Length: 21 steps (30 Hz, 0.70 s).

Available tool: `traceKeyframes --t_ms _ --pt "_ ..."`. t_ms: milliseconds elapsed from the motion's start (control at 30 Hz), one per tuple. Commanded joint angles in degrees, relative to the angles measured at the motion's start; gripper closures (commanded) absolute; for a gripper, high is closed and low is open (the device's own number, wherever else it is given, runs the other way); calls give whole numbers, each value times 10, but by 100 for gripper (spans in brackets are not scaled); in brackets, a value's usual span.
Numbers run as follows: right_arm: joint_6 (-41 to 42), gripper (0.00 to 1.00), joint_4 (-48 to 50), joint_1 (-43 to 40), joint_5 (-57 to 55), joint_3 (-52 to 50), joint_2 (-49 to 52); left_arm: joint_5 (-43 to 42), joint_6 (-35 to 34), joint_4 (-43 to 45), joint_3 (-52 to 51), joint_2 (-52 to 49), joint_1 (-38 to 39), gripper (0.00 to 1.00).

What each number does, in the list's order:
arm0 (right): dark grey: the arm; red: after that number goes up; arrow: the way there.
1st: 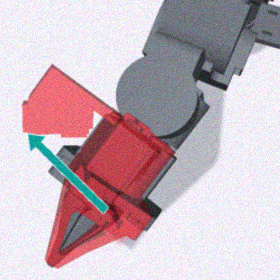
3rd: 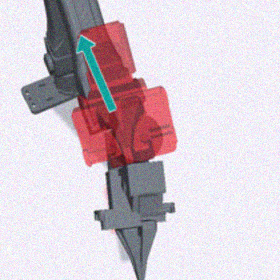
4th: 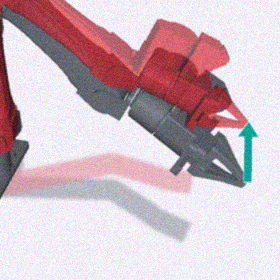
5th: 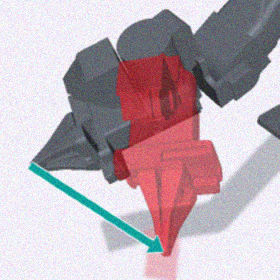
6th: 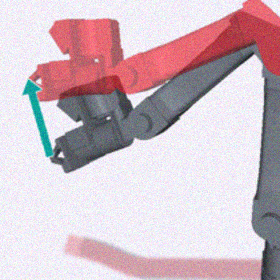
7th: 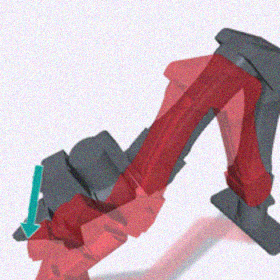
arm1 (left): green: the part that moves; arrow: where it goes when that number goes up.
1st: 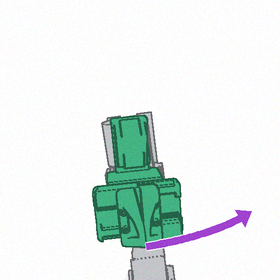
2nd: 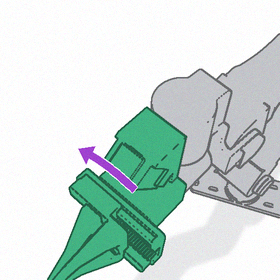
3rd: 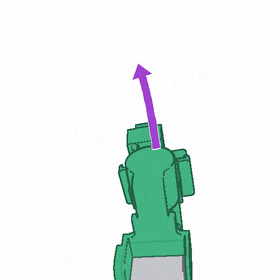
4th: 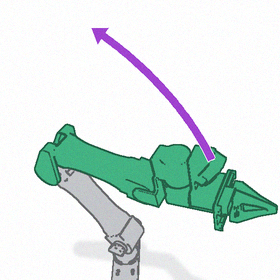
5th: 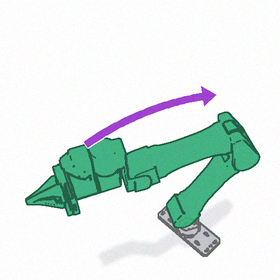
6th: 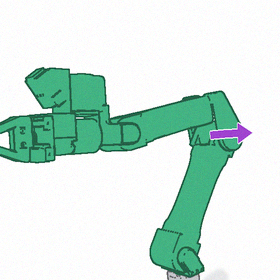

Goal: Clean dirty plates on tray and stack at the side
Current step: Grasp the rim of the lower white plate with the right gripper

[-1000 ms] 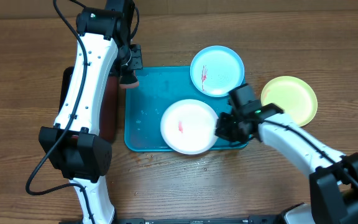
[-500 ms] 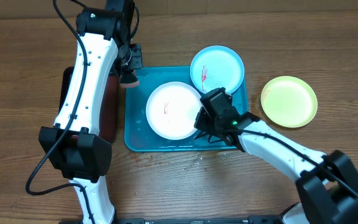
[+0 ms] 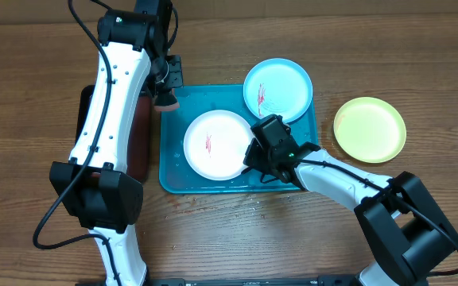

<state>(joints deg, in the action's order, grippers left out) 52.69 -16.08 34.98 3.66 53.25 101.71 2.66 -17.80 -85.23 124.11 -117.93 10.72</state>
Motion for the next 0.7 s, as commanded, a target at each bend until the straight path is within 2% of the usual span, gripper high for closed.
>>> traceKeyframes --t_ms 0,233,367,667 --pt "-36 85 -6 3 16 30 3 -12 9 4 0 4 -1 96" --pt "-126 72 -79 -7 -35 97 6 -12 8 6 0 4 -1 96" --pt "-143 64 -87 -9 -71 113 20 -12 9 6 0 4 -1 96" --pt "-144 64 -74 -22 -66 113 51 -12 8 7 0 2 -1 96"
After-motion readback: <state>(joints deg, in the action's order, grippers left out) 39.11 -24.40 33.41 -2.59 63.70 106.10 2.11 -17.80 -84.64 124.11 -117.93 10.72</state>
